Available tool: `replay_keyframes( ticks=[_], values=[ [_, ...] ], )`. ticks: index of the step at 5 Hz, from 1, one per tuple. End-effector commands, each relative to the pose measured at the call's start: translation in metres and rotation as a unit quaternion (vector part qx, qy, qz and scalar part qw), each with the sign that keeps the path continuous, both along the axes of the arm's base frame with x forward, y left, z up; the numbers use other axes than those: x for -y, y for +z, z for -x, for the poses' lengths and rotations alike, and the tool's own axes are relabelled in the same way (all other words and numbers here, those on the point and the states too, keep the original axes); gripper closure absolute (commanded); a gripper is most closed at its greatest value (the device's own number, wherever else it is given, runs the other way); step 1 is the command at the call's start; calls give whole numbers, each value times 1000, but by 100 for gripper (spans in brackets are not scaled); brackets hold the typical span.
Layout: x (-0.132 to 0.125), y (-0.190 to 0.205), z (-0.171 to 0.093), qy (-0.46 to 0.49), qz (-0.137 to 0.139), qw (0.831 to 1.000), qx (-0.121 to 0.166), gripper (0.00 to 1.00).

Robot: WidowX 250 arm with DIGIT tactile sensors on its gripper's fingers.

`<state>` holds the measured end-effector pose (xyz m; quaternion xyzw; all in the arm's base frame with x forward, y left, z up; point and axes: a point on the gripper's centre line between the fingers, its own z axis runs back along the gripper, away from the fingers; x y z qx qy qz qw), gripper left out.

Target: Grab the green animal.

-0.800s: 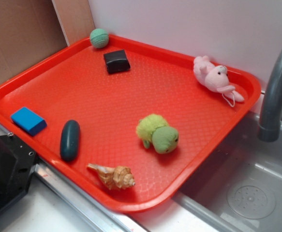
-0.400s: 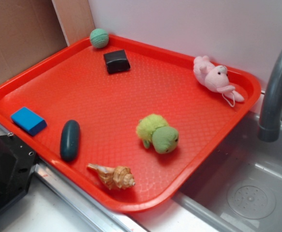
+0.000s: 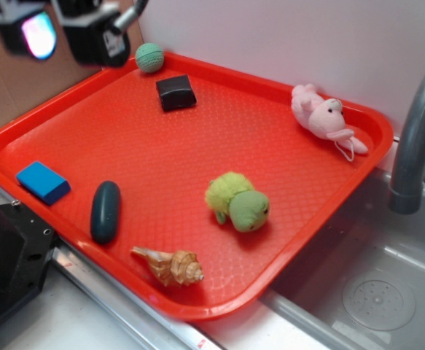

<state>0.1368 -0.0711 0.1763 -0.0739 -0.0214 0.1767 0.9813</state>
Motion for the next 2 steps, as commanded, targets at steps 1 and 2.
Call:
replay_keyframes(
  ticks=[1,2],
  values=[
    [0,6,-7,6,8,1000,8,0],
    [10,-26,-23,132,28,990,-42,0]
  ],
)
